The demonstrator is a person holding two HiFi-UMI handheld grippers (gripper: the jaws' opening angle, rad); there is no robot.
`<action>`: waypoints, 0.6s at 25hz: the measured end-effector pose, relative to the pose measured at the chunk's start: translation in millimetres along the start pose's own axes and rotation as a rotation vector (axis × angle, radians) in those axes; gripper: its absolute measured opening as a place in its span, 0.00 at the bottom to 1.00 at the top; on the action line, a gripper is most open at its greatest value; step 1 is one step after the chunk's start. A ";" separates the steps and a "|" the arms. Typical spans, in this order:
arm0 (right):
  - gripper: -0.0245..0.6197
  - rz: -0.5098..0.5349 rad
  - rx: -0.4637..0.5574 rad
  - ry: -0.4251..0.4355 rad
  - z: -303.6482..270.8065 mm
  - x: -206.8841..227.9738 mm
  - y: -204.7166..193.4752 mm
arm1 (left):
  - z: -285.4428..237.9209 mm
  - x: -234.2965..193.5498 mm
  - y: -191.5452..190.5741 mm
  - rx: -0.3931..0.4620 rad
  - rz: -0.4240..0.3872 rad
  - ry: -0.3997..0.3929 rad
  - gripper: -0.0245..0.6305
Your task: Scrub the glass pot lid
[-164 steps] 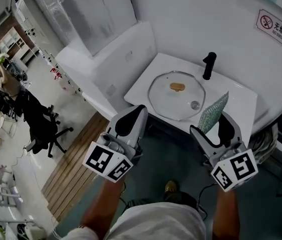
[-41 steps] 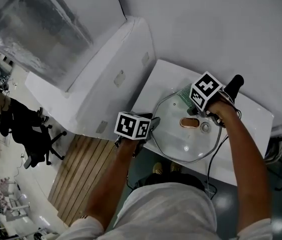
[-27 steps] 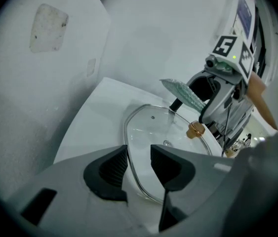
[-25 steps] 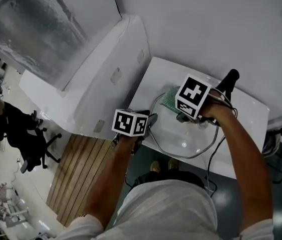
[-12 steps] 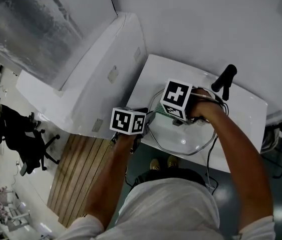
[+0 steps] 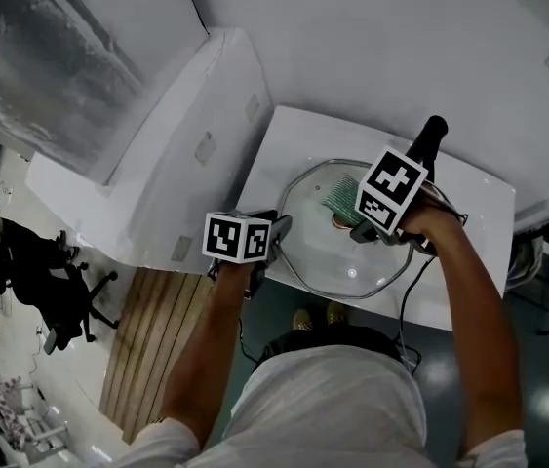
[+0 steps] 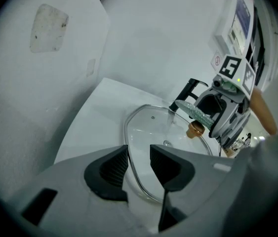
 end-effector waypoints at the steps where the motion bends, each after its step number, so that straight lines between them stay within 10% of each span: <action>1: 0.58 -0.028 0.020 -0.002 1.3 1.0 -6.0 | 0.1 -0.1 0.1 0.001 -0.002 0.001 0.27; 15: 0.58 -0.363 0.274 0.010 -0.3 10.0 -64.7 | -0.4 0.5 -0.6 -0.002 -0.006 0.004 0.26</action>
Point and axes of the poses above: the fingertips, and each gripper's own axes: z backward along the fingers, x to its right, y out of its top, the point moved 1 cm from there along z, backward along the fingers, and after that the axes turned 12 degrees about z, right-handed, at the moved point
